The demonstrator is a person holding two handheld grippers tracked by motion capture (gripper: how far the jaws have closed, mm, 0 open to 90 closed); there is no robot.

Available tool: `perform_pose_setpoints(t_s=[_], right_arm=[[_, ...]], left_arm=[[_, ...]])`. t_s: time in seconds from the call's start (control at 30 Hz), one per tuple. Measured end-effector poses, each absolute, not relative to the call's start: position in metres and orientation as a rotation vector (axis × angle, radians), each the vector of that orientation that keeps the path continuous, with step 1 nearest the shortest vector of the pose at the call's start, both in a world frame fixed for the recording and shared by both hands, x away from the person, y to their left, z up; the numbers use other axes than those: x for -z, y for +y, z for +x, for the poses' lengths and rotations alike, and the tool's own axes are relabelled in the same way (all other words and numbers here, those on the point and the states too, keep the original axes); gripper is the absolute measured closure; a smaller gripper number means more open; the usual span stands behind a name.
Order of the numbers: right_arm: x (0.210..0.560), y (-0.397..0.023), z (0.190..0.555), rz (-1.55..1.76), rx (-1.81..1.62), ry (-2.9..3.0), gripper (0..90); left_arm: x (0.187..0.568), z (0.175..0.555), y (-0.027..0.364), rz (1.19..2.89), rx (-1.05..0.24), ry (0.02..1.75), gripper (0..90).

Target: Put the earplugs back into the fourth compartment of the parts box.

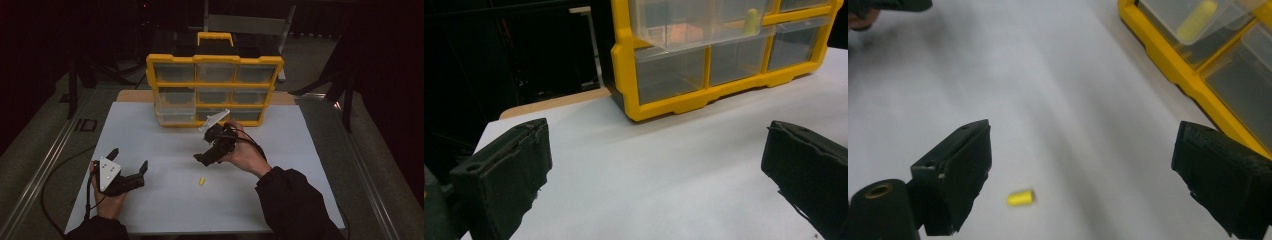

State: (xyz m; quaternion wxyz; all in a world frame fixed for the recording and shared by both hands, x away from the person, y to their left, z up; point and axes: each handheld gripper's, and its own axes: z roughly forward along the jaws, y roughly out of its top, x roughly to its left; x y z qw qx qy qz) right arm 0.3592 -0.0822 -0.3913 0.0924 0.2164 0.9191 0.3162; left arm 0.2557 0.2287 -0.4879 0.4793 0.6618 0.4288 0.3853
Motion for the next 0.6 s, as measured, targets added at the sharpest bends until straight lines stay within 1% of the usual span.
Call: perform_pose_setpoints(t_s=[0.6], right_arm=[[0.422, -0.082, 0.352, 0.678, -0.834, 2.818, 9.4]], left_arm=[[0.488, 0.256, 0.228, 1.617, -0.939, 1.046, 0.7]])
